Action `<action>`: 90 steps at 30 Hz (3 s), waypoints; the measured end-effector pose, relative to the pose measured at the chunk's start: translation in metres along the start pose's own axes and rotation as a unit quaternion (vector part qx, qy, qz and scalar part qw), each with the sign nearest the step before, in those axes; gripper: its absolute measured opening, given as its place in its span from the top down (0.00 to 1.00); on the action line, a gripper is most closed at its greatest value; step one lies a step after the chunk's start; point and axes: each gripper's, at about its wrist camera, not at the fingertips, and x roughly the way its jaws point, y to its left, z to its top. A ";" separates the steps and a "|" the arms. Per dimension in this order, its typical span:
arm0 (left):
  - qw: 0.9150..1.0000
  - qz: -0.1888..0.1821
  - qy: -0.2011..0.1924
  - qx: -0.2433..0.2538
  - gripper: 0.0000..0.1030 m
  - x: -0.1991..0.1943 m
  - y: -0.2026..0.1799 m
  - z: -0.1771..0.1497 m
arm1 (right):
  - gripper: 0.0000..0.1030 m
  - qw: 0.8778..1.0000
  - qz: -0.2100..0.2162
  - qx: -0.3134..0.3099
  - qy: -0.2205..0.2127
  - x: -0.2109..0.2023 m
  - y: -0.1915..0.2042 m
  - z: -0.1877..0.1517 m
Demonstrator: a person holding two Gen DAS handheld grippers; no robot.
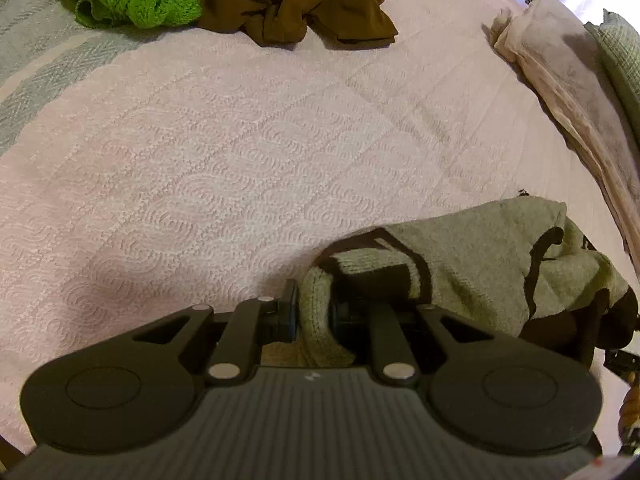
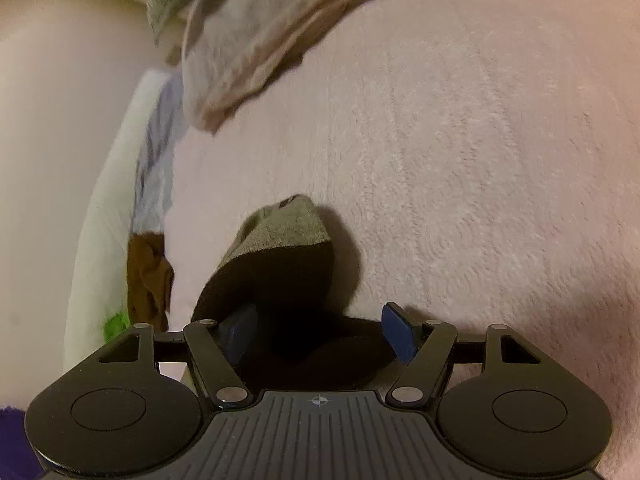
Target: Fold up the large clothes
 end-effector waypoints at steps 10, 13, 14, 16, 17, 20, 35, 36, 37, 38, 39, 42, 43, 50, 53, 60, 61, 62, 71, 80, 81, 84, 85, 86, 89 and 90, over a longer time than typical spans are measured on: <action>0.999 0.010 0.003 0.033 0.86 0.015 -0.006 0.000 | 0.36 0.952 -0.107 -0.286 -0.011 -0.003 0.044 -0.056; 0.999 0.015 0.001 0.034 0.87 0.017 -0.010 0.000 | 0.36 0.965 -0.099 -0.241 -0.007 0.037 0.035 -0.055; 0.999 0.016 0.000 0.037 0.87 0.017 -0.011 0.001 | 0.44 0.967 -0.095 -0.234 -0.019 0.042 0.034 -0.055; 0.999 0.019 -0.002 0.045 0.87 0.015 -0.014 0.002 | 0.78 0.966 -0.104 -0.232 -0.034 0.045 0.035 -0.055; 0.999 0.019 -0.002 0.051 0.88 0.014 -0.016 0.002 | 0.84 0.970 -0.101 -0.215 -0.042 0.038 0.035 -0.051; 0.996 0.011 -0.019 0.088 0.89 0.000 -0.030 0.006 | 0.86 0.968 -0.105 -0.195 -0.119 -0.020 0.043 -0.043; 0.943 -0.226 -0.034 0.240 0.73 -0.055 -0.260 0.094 | 0.26 0.781 -0.417 -0.357 -0.297 -0.268 0.162 0.008; 0.943 -0.210 -0.036 0.254 0.71 -0.044 -0.276 0.097 | 0.24 0.787 -0.456 -0.335 -0.247 -0.259 0.144 0.025; 0.944 -0.190 -0.036 0.268 0.69 -0.033 -0.286 0.096 | 0.24 0.791 -0.487 -0.304 -0.211 -0.251 0.124 0.035; 0.945 -0.175 -0.032 0.273 0.64 -0.024 -0.290 0.093 | 0.24 0.804 -0.505 -0.257 -0.179 -0.247 0.100 0.037; 0.947 -0.166 -0.023 0.273 0.59 -0.015 -0.289 0.085 | 0.24 0.820 -0.505 -0.215 -0.163 -0.248 0.081 0.031; 0.948 -0.157 0.025 0.277 0.44 0.009 -0.268 0.047 | 0.24 0.875 -0.449 -0.097 -0.149 -0.265 0.024 -0.024; 0.948 -0.153 0.046 0.277 0.41 0.018 -0.261 0.032 | 0.24 0.888 -0.433 -0.060 -0.140 -0.266 0.006 -0.047; 0.939 -0.227 0.169 0.197 0.30 0.068 -0.244 -0.066 | 0.24 0.905 -0.395 0.133 -0.086 -0.264 -0.069 -0.164; 0.942 -0.232 0.161 0.180 0.28 0.082 -0.263 -0.083 | 0.24 0.907 -0.378 0.169 -0.082 -0.270 -0.079 -0.173; 0.937 -0.162 0.078 0.301 0.98 0.063 -0.265 -0.036 | 0.24 0.908 -0.391 0.107 -0.108 -0.298 -0.068 -0.159; 0.937 -0.135 0.040 0.320 0.98 0.053 -0.257 -0.018 | 0.24 0.909 -0.390 0.097 -0.113 -0.299 -0.066 -0.157; 0.941 -0.101 0.009 0.324 0.96 0.044 -0.245 0.004 | 0.24 0.911 -0.384 0.088 -0.119 -0.301 -0.064 -0.156; 0.970 0.085 -0.034 0.225 0.73 0.014 -0.112 0.066 | 0.24 0.954 -0.253 0.114 -0.111 -0.279 -0.071 -0.173; 0.956 -0.192 0.209 0.072 0.33 0.032 -0.106 -0.160 | 0.28 0.973 -0.083 0.207 -0.065 -0.240 -0.097 -0.211; 0.958 -0.197 0.199 0.055 0.28 0.035 -0.109 -0.169 | 0.29 0.973 -0.072 0.208 -0.066 -0.234 -0.099 -0.211; 0.963 -0.208 0.169 0.025 0.24 0.043 -0.120 -0.178 | 0.30 0.972 -0.048 0.215 -0.082 -0.222 -0.105 -0.209; 0.963 -0.209 0.167 0.018 0.31 0.045 -0.121 -0.176 | 0.46 0.973 -0.033 0.212 -0.084 -0.218 -0.105 -0.206; 0.963 -0.212 0.166 0.024 0.66 0.045 -0.125 -0.175 | 0.87 0.975 -0.024 0.204 -0.078 -0.214 -0.103 -0.202; 0.958 -0.218 0.179 0.056 0.96 0.041 -0.128 -0.166 | 0.98 0.985 -0.039 0.159 -0.060 -0.211 -0.089 -0.191; 0.957 -0.226 0.173 0.062 0.96 0.034 -0.128 -0.162 | 0.98 0.987 -0.046 0.139 -0.066 -0.217 -0.081 -0.189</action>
